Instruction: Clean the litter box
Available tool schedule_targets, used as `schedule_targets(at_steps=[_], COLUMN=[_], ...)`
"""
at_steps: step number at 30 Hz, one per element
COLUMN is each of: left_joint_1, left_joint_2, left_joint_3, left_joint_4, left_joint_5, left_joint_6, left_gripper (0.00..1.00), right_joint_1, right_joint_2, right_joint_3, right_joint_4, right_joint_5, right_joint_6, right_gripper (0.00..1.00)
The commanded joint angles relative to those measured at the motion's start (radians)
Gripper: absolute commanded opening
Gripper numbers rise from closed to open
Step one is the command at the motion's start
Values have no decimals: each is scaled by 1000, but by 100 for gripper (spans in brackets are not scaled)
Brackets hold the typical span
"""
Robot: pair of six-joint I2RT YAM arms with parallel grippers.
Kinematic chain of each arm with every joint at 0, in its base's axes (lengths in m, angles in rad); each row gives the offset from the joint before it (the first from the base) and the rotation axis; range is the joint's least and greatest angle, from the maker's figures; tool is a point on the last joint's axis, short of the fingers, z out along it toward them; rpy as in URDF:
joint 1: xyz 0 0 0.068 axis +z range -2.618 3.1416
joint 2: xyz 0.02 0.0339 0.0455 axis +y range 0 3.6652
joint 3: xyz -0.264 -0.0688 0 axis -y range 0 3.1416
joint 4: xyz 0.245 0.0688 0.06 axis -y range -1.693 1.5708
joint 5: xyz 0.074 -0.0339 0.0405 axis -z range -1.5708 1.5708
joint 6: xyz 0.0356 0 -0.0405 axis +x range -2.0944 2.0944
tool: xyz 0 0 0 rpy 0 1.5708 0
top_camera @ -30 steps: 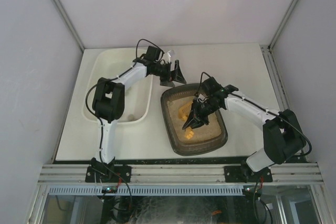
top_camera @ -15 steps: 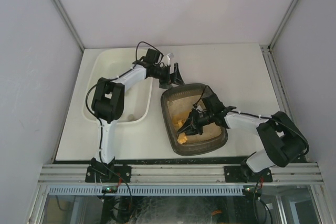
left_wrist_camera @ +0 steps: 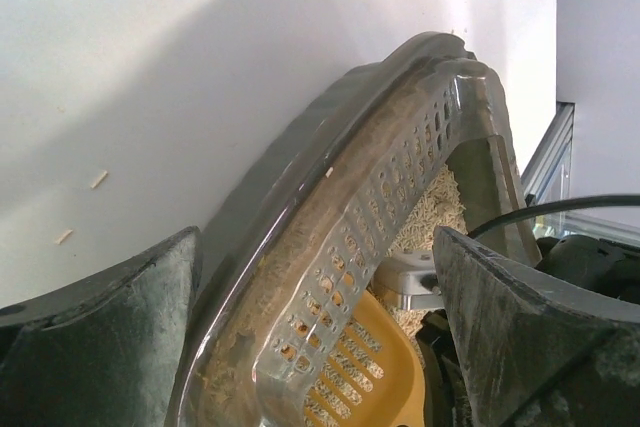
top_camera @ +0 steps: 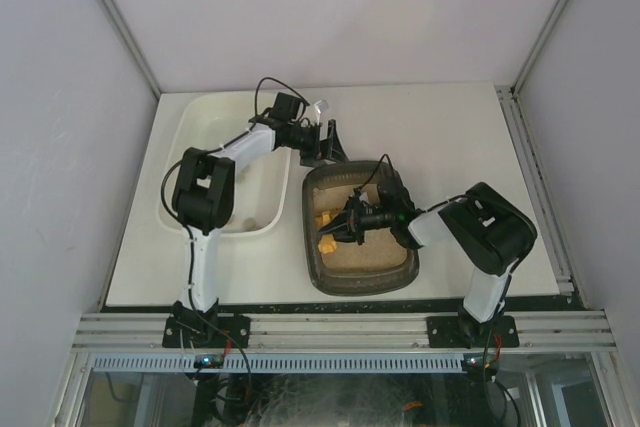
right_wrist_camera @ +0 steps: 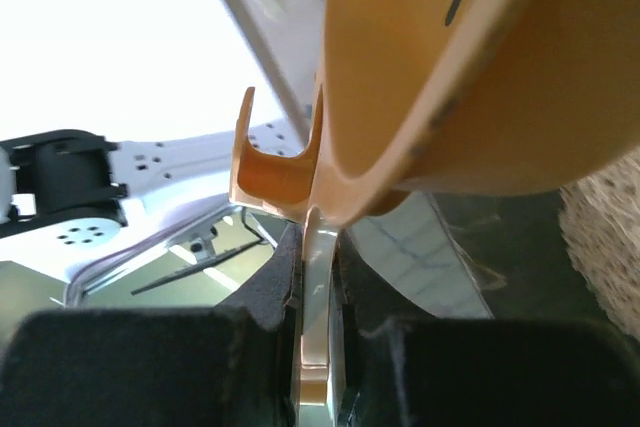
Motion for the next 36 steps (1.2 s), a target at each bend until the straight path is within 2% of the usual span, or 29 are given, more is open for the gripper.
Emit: schedule_targets(at_steps=[1, 5, 12, 15, 23, 28, 32, 36], left_joint_1=[-2, 2, 3, 3, 3, 4, 4, 5], left_joint_2=[-77, -80, -92, -102, -140, -148, -154, -156], left_joint_3=[-28, -41, -59, -75, -108, -116, -128, -137], left_joint_4=[-33, -33, -30, -24, -17, -17, -17, -19], left_joint_5=[67, 69, 69, 64, 32, 20, 12, 5], left_joint_6=[34, 41, 48, 48, 60, 65, 75, 81], left_gripper=[100, 100, 100, 100, 100, 100, 100, 100], right_joint_1=[20, 18, 10, 15, 17, 29, 44, 39], right_joint_2=[95, 81, 12, -11, -132, -199, -242, -271], right_joint_3=[-39, -61, -56, -44, -14, -5, 49, 65], right_joint_4=[358, 372, 211, 64, -475, -650, -846, -886], right_joint_5=[120, 182, 237, 225, 123, 95, 116, 109], right_joint_6=[147, 102, -1, -84, -334, -407, -531, -584], right_gripper=[0, 0, 0, 0, 0, 0, 0, 0])
